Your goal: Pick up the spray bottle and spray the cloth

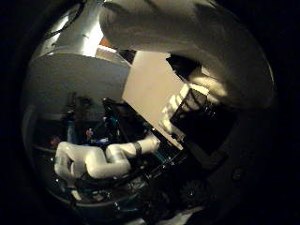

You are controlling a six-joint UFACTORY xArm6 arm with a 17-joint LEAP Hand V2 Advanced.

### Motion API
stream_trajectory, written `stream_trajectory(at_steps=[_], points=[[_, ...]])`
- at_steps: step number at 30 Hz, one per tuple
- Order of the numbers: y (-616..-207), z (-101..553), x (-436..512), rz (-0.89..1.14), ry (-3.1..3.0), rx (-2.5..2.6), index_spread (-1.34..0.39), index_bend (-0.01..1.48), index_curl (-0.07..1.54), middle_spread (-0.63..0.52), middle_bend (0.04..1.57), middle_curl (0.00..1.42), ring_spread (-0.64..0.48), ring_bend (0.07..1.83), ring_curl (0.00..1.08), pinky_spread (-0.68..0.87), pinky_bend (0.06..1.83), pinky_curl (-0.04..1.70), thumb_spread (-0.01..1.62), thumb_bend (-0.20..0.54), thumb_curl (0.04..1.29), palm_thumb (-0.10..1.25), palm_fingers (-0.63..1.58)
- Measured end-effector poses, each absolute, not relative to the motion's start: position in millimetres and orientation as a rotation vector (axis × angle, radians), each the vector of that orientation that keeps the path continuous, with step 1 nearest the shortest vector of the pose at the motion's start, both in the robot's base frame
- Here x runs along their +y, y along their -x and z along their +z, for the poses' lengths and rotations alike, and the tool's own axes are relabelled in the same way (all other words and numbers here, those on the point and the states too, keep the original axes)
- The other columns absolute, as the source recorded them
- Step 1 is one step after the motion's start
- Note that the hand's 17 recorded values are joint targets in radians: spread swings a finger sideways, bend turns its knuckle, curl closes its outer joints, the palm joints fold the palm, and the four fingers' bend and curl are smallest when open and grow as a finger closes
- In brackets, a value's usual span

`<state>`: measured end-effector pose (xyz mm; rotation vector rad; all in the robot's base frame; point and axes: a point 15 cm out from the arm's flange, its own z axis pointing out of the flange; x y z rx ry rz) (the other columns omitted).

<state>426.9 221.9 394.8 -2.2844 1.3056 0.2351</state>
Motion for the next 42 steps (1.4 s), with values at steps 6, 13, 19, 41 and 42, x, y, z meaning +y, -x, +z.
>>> stream_trajectory(at_steps=[6,13,19,41,42], points=[[-428,379,262,0.329,2.132,1.144,-0.20,1.15,0.77,-0.11,1.37,0.70,-0.16,1.49,0.60,-0.20,1.05,1.19,0.68,-0.018,0.90,1.09,1.17],[-418,348,288,0.469,1.952,1.041,-0.20,1.15,0.77,-0.10,1.37,0.70,-0.16,1.49,0.60,-0.20,1.05,1.19,0.66,-0.019,0.90,1.08,1.17],[-426,333,294,0.512,1.828,0.995,-0.20,1.14,0.77,-0.10,1.37,0.70,-0.16,1.50,0.60,-0.20,1.05,1.19,0.63,-0.020,0.91,1.07,1.16],[-450,279,313,0.583,1.677,0.985,-0.21,1.14,0.78,-0.10,1.36,0.71,-0.16,1.50,0.60,-0.21,1.06,1.18,0.65,-0.020,0.91,1.02,1.17],[-450,275,313,0.587,1.678,0.989,-0.21,1.14,0.78,-0.10,1.36,0.71,-0.16,1.49,0.60,-0.21,1.06,1.18,0.65,-0.021,0.91,1.02,1.17]])
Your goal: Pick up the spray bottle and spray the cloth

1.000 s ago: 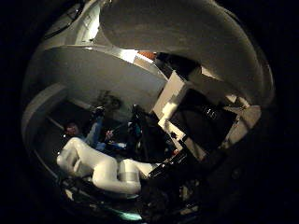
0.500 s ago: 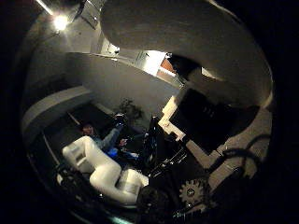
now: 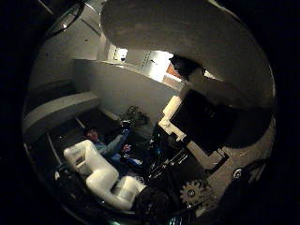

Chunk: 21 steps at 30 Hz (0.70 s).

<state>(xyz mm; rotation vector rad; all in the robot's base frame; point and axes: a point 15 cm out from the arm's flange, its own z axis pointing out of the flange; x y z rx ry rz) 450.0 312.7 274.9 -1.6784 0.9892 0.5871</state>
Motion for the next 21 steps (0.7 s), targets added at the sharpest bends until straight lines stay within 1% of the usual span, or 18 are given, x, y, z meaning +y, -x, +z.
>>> stream_trajectory(at_steps=[6,11,13,14,16,18,21], points=[[-450,253,312,0.607,1.688,1.010,-0.20,1.13,0.78,-0.10,1.36,0.70,-0.16,1.49,0.60,-0.21,1.06,1.17,0.69,-0.021,0.89,0.99,1.17],[-450,237,309,0.619,1.696,1.026,-0.19,1.13,0.77,-0.10,1.35,0.69,-0.16,1.47,0.59,-0.22,1.04,1.13,0.81,-0.022,0.84,0.97,1.18],[-451,234,306,0.616,1.700,1.028,-0.19,1.09,0.76,-0.10,1.34,0.69,-0.16,1.45,0.58,-0.23,1.04,1.11,0.82,-0.033,0.81,0.95,1.16],[-452,233,305,0.613,1.703,1.027,-0.20,1.05,0.75,-0.10,1.33,0.68,-0.17,1.43,0.58,-0.24,1.04,1.08,0.83,-0.037,0.79,0.92,1.14],[-452,232,302,0.608,1.709,1.026,-0.23,0.91,0.73,-0.11,1.29,0.66,-0.18,1.40,0.57,-0.26,1.05,1.03,0.80,-0.042,0.76,0.89,1.07],[-451,232,303,0.605,1.713,1.019,-0.27,0.68,0.71,-0.15,1.20,0.65,-0.19,1.37,0.56,-0.31,1.10,0.98,0.75,-0.041,0.73,0.85,0.91],[-450,230,302,0.602,1.734,1.010,-0.31,0.41,0.66,-0.19,1.07,0.62,-0.22,1.33,0.54,-0.37,1.16,0.91,0.76,-0.032,0.69,0.84,0.74]])
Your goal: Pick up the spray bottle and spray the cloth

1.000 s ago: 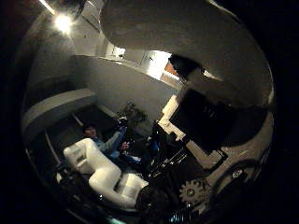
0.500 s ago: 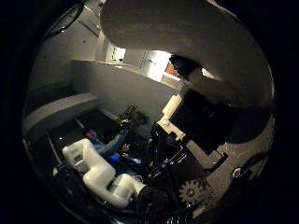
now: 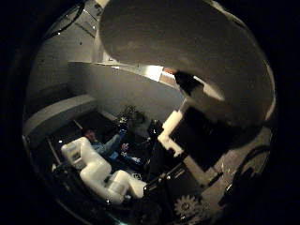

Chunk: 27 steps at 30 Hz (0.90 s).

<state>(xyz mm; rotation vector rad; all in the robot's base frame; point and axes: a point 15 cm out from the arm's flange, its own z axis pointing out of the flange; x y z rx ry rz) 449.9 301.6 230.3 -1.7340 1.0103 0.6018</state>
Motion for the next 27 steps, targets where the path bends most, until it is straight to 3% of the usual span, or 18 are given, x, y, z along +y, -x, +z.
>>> stream_trajectory(at_steps=[4,6,9,11,17,27], points=[[-448,228,293,0.587,1.777,0.998,-0.38,0.23,0.62,-0.19,0.87,0.59,-0.24,1.28,0.52,-0.41,1.08,0.82,0.91,-0.028,0.61,0.82,0.48],[-449,227,287,0.577,1.789,0.998,-0.39,0.28,0.62,-0.17,0.75,0.56,-0.23,1.18,0.49,-0.33,0.96,0.80,0.95,-0.032,0.57,0.79,0.25],[-453,229,279,0.565,1.793,1.002,-0.38,0.30,0.58,-0.14,0.64,0.51,-0.18,1.06,0.44,-0.12,0.84,0.74,0.98,-0.032,0.52,0.76,0.13],[-454,232,274,0.563,1.788,1.001,-0.37,0.29,0.55,-0.12,0.59,0.48,-0.15,0.99,0.41,0.02,0.79,0.71,0.99,-0.030,0.50,0.74,0.13],[-460,242,240,0.515,1.796,1.016,-0.34,0.24,0.48,-0.08,0.51,0.44,-0.11,0.90,0.37,0.26,0.67,0.61,0.99,-0.026,0.45,0.74,0.18],[-454,248,172,0.424,1.791,1.091,-0.31,0.18,0.43,-0.07,0.43,0.42,-0.11,0.80,0.33,0.34,0.60,0.50,0.99,-0.025,0.43,0.73,0.26]])
